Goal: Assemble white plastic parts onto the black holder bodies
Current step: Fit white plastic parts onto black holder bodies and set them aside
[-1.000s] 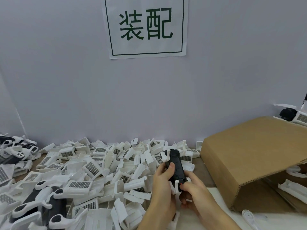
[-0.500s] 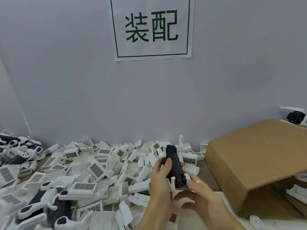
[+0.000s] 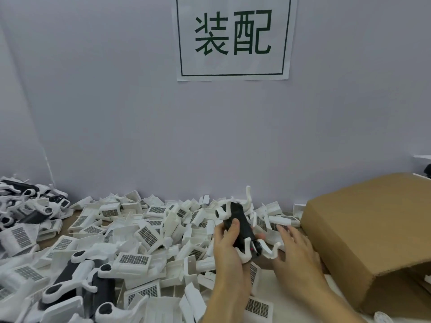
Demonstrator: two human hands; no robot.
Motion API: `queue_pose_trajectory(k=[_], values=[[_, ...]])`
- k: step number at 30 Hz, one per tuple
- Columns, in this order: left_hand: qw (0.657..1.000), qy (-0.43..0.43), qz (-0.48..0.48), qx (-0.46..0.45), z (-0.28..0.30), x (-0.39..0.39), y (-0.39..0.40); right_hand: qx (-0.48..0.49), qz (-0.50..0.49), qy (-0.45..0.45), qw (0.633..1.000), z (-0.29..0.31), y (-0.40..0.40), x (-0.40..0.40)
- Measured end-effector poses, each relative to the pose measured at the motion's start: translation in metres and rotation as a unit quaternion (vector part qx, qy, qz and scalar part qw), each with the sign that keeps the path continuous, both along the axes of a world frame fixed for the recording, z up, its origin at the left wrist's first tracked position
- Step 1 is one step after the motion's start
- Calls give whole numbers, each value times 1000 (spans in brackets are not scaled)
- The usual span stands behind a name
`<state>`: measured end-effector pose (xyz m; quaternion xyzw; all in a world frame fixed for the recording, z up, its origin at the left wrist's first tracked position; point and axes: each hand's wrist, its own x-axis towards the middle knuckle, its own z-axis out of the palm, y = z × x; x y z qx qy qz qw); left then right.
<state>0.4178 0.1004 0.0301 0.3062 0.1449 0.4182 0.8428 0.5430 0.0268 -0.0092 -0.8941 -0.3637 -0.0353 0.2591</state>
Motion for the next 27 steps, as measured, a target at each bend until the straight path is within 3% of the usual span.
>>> queue_pose_trajectory(k=[3,8,12,18,23,27], values=[[1000,13,-7,-1,-2,2,0,-60,22,28,998,-2,10,9],[999,40,-12,-4,-7,7,4,-85,-19,-74,993,-5,14,20],[998,57,-20,-1,-12,11,7,-81,-24,-91,992,-3,14,22],[998,46,-32,31,-10,12,5,93,1,6,996,10,-2,13],[996,33,-75,-41,-4,8,-3,237,8,74,969,24,-24,-2],[996,48,-74,-23,-6,12,-7,305,-7,127,944,31,-44,-14]])
